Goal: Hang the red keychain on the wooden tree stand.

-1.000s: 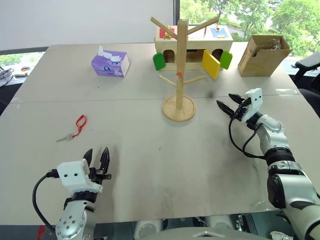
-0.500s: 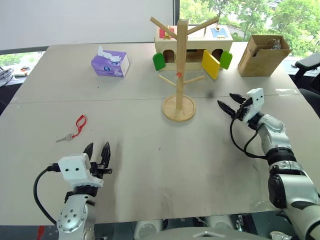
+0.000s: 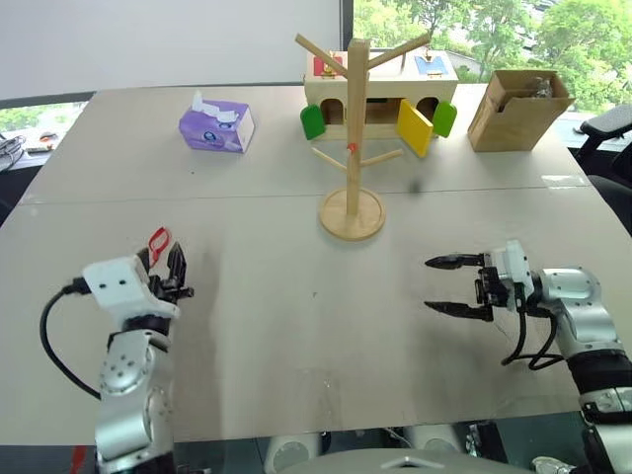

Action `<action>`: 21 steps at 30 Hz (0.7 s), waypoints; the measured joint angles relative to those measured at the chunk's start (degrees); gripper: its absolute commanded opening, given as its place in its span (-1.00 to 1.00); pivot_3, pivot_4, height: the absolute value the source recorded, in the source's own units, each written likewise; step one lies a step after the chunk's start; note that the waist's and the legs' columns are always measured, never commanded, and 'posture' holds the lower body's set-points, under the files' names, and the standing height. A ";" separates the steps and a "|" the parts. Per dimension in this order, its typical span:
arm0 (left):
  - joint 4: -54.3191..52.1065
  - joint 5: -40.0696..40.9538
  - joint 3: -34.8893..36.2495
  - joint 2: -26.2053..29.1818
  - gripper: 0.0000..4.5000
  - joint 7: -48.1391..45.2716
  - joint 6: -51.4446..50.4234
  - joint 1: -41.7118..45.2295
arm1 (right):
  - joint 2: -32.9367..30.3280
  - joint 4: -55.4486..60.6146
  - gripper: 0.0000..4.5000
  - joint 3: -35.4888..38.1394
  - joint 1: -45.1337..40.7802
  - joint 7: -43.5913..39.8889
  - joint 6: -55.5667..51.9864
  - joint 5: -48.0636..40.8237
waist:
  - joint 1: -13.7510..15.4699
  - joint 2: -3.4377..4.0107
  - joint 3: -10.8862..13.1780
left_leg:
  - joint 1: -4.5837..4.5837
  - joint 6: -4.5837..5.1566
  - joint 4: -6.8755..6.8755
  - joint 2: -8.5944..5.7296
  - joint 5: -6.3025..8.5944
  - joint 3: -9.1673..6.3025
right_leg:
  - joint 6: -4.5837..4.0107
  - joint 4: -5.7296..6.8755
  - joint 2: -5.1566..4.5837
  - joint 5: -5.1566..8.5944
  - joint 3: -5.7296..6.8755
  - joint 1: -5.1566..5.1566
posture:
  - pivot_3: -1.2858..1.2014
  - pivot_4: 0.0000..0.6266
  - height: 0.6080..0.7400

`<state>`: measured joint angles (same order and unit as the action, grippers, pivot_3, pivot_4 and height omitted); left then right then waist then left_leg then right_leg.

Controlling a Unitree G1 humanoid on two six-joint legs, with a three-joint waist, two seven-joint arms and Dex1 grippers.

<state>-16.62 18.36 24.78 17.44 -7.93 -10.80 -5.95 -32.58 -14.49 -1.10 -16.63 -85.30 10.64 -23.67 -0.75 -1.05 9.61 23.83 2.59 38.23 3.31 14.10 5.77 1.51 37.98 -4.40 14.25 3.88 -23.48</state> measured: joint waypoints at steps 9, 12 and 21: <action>21.61 3.20 2.70 16.07 0.03 -15.43 -0.55 8.01 | 0.40 5.38 0.66 -0.34 1.16 1.52 0.77 -0.83 | 0.26 -0.02 0.01 | 0.02 -0.26 -0.01 -0.02 -0.15 0.05 | 0.00 -0.03 -0.06 0.00 0.05 -0.01 | 0.03 -0.52 1.00; 26.82 2.96 2.66 18.08 0.03 -18.06 -0.65 9.31 | 0.31 7.42 0.66 -0.29 2.65 2.05 0.73 -1.30 | 0.36 -0.03 0.02 | 0.02 -0.26 0.00 -0.04 -0.15 0.05 | 0.01 -0.02 -0.15 0.00 0.07 0.00 | 0.03 -0.52 1.00; 29.69 -0.21 0.38 18.11 0.03 -18.03 -0.11 10.19 | -0.45 10.31 0.66 -0.13 3.94 4.81 0.66 -1.63 | 0.28 -0.06 0.04 | 0.01 -0.27 -0.01 -0.02 -0.15 0.05 | 0.01 -0.01 -0.17 0.00 0.06 -0.01 | 0.03 -0.52 1.00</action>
<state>13.08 18.15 25.16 35.55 -25.96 -10.91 4.24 -33.04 -4.17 -1.24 -12.68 -80.48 11.30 -25.30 -0.48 -1.11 9.65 23.84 2.32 38.22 3.29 13.95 5.82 1.52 37.97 -4.56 14.25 3.95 -23.48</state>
